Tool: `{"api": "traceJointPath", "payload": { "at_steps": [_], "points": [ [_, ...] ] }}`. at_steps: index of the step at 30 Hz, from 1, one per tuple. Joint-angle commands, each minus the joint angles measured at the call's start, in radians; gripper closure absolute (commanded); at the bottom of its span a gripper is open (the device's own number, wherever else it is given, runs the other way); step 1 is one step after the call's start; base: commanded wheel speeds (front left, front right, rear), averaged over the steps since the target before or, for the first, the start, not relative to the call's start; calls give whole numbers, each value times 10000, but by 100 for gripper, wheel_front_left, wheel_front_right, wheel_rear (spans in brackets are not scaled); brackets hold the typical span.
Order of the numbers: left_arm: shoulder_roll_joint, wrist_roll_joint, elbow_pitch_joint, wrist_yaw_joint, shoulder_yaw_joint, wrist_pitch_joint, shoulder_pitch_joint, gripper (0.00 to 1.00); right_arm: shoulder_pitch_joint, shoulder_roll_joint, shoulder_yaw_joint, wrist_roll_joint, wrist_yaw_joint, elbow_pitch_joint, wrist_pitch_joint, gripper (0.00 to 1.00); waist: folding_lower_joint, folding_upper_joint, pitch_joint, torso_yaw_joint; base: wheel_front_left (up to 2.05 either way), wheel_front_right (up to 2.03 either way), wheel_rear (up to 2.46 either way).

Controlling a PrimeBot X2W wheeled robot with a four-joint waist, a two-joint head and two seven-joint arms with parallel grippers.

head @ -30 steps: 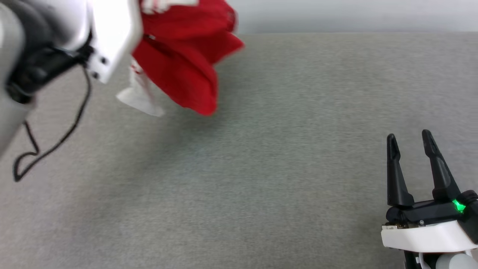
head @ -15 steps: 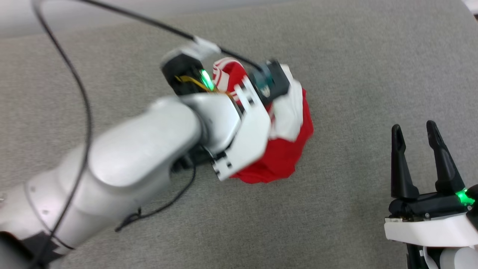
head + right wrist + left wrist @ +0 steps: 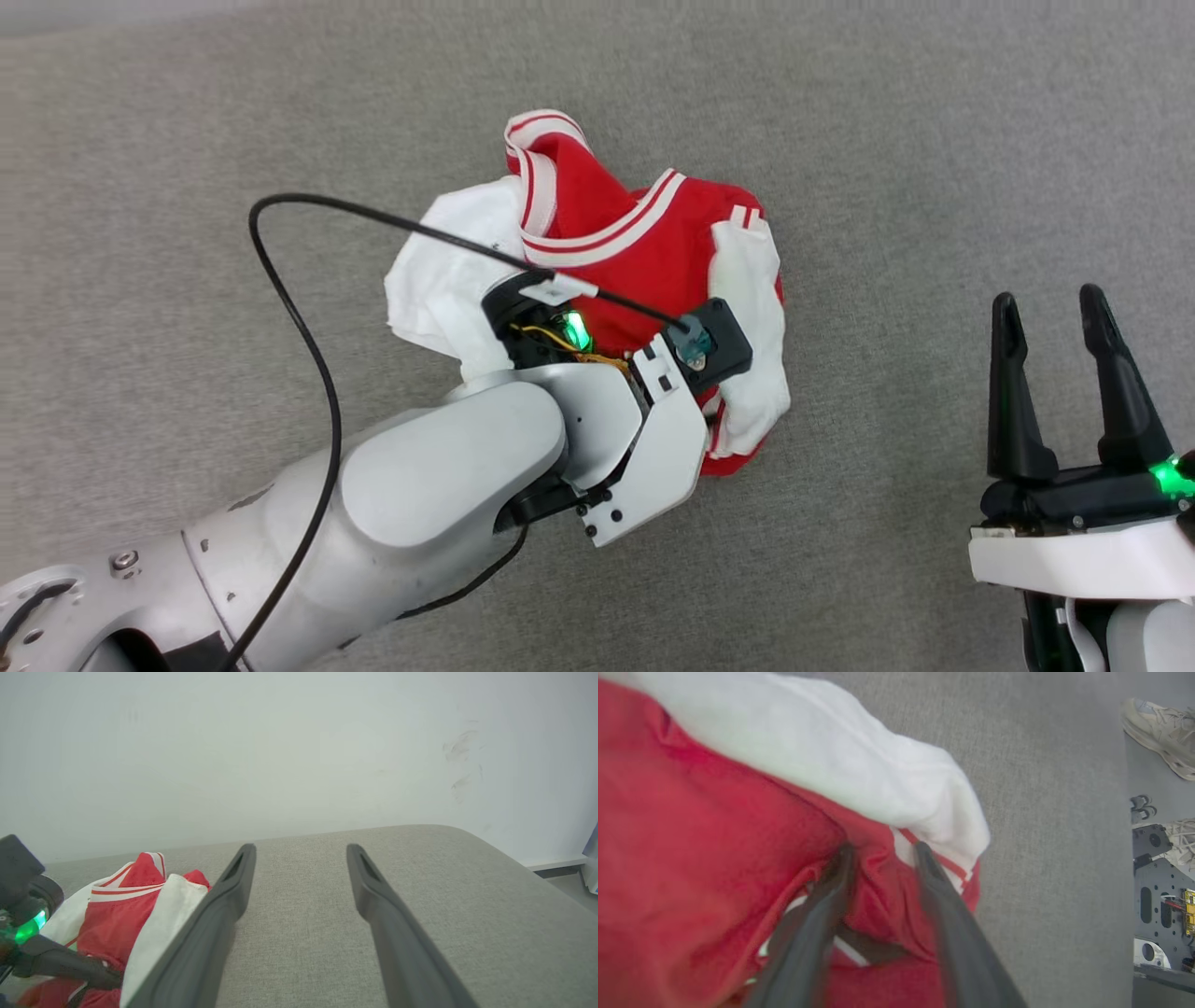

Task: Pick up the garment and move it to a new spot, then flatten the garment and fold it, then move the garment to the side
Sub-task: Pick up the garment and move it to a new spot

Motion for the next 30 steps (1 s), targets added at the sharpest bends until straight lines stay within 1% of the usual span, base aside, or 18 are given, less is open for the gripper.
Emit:
{"api": "traceJointPath", "payload": {
  "at_steps": [1, 3, 5, 6, 8, 11, 16, 19, 23, 26, 30],
  "points": [
    [-17, 111, 78, -13, -33, -436, 37, 0, 115, 15, -31, -55, -3, 42, -21, 0, 0, -1, -383, 237, 0, 0, 0],
    [-39, 357, 163, -3, 150, -1407, -115, 0, 277, 17, -47, -140, -3, 78, -21, 0, 0, -1, -734, 414, 0, 0, 0],
    [-78, 681, 183, 193, 383, -2372, -117, 0, 415, 15, -64, -226, -3, 95, -21, 0, 0, -1, -1091, 599, 0, 0, 0],
    [-97, 811, 150, 382, 531, -2851, -48, 0, 487, 15, -74, -260, -3, 104, -21, 0, 0, -1, -1261, 693, 0, 0, 0],
    [-60, 1133, 9, 854, 821, -3782, 153, 0, 659, 13, -77, -346, -3, 122, -21, 0, 0, -1, -1583, 867, 0, 0, 0],
    [84, 1622, -231, 1733, 1228, -5115, 488, 0, 879, 15, -113, -425, -3, 126, -21, 0, 0, -1, -1970, 1123, 0, 0, 0],
    [416, 2093, -590, 3225, 1838, -6770, 1350, 0, 1187, 14, -141, -512, -3, 115, -21, 0, 0, -1, -2352, 1496, 0, 0, 0],
    [670, 2244, -669, 4171, 2229, -7371, 1958, 0, 1316, 15, -151, -561, -3, 124, -21, 0, 0, -1, -2509, 1648, 0, 0, 0],
    [985, 2339, -971, 5278, 2900, -7766, 2919, 0, 1491, 15, -199, -596, -3, 121, -21, 0, 0, -1, -2681, 1808, 0, 0, 0],
    [1199, 2490, -1280, 5975, 3469, -7848, 3723, 0, 1553, 15, -207, -633, -3, 125, -21, 0, 0, -1, -2766, 1900, 0, 0, 0],
    [1398, 2942, -1913, 6638, 4368, -7856, 4846, 0, 1683, 15, -259, -646, -3, 122, -21, 0, 0, -1, -2834, 2007, 0, 0, 0]
  ]
}}
